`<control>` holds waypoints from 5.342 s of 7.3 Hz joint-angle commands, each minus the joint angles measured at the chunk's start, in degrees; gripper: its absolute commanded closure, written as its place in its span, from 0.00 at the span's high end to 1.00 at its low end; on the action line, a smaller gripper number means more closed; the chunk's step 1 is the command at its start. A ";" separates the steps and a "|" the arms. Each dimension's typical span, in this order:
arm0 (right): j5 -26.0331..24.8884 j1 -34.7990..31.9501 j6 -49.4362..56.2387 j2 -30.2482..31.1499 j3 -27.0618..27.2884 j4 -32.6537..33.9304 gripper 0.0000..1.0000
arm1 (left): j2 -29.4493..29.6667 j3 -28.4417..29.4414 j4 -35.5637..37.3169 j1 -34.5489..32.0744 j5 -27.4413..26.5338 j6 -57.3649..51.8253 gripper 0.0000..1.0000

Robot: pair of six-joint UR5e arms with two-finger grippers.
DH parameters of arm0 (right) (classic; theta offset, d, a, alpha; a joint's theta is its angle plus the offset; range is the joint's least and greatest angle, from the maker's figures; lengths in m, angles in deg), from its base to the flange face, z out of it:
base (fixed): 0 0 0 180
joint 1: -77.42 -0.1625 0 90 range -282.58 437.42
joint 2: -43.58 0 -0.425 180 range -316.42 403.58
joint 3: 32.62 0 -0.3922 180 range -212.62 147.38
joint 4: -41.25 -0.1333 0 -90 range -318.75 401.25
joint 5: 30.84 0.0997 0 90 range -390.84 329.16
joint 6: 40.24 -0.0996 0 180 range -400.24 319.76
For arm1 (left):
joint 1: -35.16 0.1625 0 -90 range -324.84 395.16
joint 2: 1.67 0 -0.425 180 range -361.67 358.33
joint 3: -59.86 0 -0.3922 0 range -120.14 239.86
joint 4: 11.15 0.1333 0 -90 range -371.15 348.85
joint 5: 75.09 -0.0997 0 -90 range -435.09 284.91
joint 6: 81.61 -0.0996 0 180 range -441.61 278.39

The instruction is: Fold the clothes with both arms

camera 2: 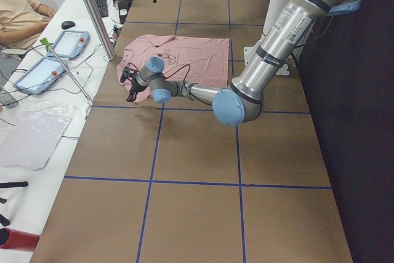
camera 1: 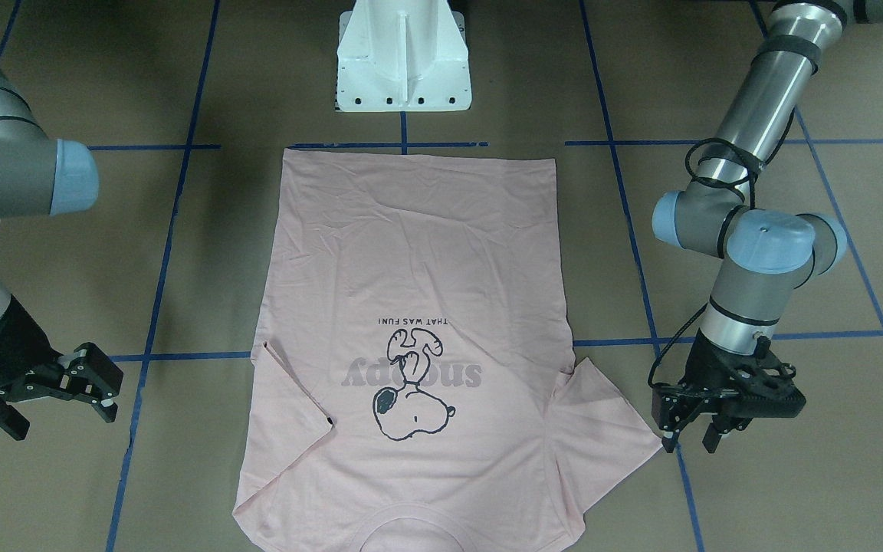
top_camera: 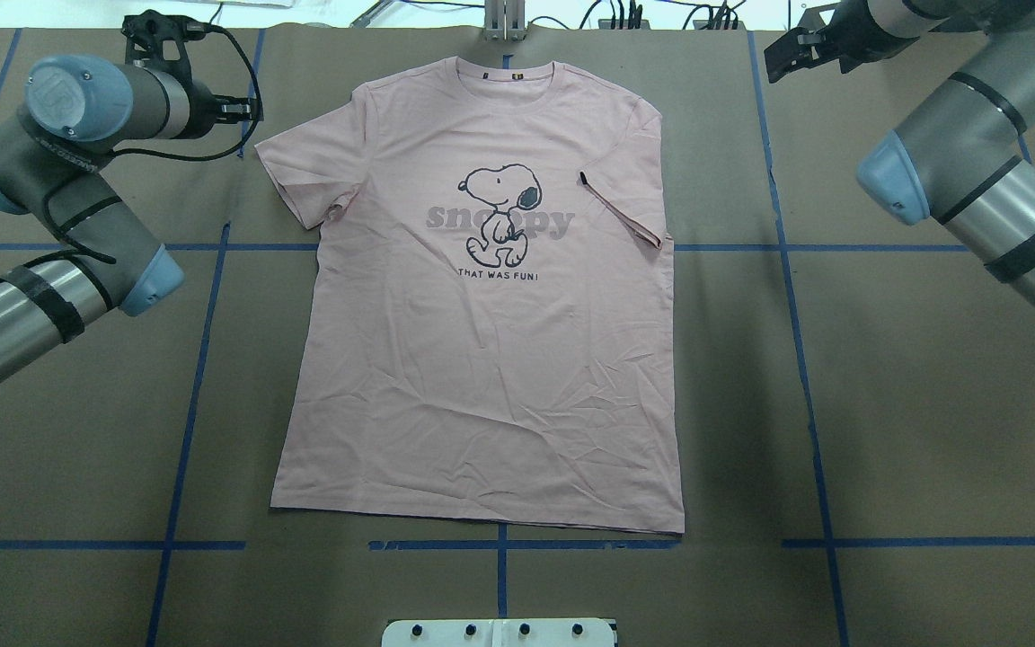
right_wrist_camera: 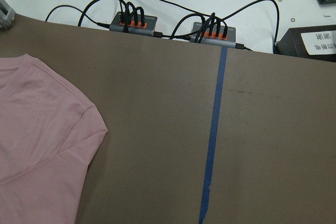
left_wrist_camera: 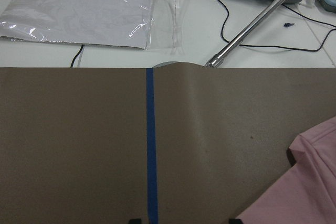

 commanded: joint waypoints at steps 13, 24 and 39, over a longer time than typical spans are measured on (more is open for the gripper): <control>-0.93 0.19 0.16 0.59 -0.61 0.00 1.00 | 1.85 5.65 -3.12 3.48 -2.13 -0.62 0.39; -0.93 0.19 -0.01 1.12 0.01 -0.09 1.00 | 15.07 -6.08 30.62 6.20 -1.49 1.48 0.00; -40.12 53.70 -58.53 16.14 45.97 24.96 0.90 | -23.71 -57.19 31.60 22.42 0.89 11.37 1.00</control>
